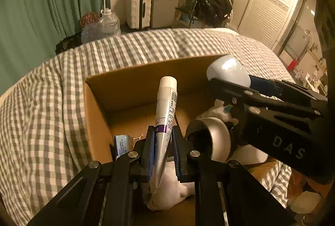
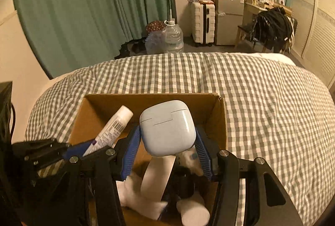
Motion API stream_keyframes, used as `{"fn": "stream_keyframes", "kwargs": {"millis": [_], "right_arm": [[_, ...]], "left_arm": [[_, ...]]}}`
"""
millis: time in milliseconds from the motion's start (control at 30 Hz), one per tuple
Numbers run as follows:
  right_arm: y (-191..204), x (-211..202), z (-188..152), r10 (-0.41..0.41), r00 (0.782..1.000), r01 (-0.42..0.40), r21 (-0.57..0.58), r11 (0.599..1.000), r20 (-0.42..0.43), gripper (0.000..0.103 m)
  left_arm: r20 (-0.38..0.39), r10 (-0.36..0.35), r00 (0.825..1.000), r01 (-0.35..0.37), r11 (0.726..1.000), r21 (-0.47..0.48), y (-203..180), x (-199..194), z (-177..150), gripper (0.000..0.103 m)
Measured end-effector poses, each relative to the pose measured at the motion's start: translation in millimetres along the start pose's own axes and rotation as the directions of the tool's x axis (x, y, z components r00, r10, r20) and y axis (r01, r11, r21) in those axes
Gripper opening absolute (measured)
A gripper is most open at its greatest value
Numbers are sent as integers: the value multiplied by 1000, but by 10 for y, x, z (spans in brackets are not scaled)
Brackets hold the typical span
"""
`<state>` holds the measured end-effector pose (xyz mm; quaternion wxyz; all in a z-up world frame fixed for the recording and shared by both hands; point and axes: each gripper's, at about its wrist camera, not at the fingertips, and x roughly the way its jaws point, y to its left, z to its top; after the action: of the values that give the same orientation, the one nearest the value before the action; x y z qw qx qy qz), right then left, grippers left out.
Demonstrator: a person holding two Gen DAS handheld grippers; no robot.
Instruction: Organize objects
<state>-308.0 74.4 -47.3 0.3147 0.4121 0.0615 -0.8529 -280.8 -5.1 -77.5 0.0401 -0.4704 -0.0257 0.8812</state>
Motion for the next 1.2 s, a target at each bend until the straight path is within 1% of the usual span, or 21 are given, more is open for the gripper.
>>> {"fn": "stream_keyframes", "kwargs": {"millis": [233,367,400,433,500,567,600,633,667,700,733,767,833,900,967,1067,1133,1200], "right_arm": [[-94,304,-5,17,999,-16,33,999,-28,52],[-133,371,-45,55,998,-53,55,997,-34,52],[-120,366,-59,56,998,-55,47,997,-23,52],[-121,349,-74,50,999,-50,44,998,-7,53],[-112,310,-75,48,999,-48,50,998,13,60],[-107,260,-58,53,998,-55,59,997,30,66],[-106,226,-47,51,998,-54,63,997,38,67],[-103,187,-34,50,998,-53,64,997,43,69],[-95,149,-21,48,998,-51,64,997,46,70],[-88,102,-10,42,998,-46,64,997,52,70],[-89,47,2,36,998,-40,66,997,58,72],[-86,-5,13,32,997,-36,70,997,64,74],[-90,-156,44,24,996,-31,84,996,83,77],[-106,-348,98,22,994,-32,93,995,106,77],[-95,-535,135,19,991,-32,97,995,132,82],[-51,-884,171,13,984,-31,97,995,180,86],[-15,-1139,188,0,977,-20,92,996,214,90],[13,-1388,187,-15,968,-6,84,996,249,93]], "left_arm": [[-32,-3,999,3,1000,-1,-4,181,-44,15],[-46,-8,999,8,1000,-2,3,242,-70,15],[-45,-8,999,8,1000,1,-1,245,-76,15],[-45,-11,999,11,1000,2,-7,246,-78,16],[-54,-7,998,7,1000,6,-30,246,-80,19],[-66,6,998,-5,1000,14,-62,234,-80,28],[-62,6,998,-5,1000,15,-75,191,-87,37],[-55,1,998,-1,1000,15,-98,155,-81,47],[-46,-1,999,2,1000,16,-107,99,-71,53],[-28,2,1000,-1,1000,17,-117,15,-45,62],[-14,6,1000,-6,1000,17,-125,-55,-36,67],[-1,12,1000,-12,1000,19,-140,-133,-27,69],[22,18,1000,-18,1000,20,-160,-302,-6,78],[56,26,998,-27,999,19,-180,-500,8,81],[89,38,995,-40,999,19,-210,-719,15,84],[134,64,989,-66,998,12,-239,-1008,27,88],[182,89,979,-92,996,4,-270,-1260,22,99],[241,113,964,-116,993,-2,-305,-1541,26,99]]}}
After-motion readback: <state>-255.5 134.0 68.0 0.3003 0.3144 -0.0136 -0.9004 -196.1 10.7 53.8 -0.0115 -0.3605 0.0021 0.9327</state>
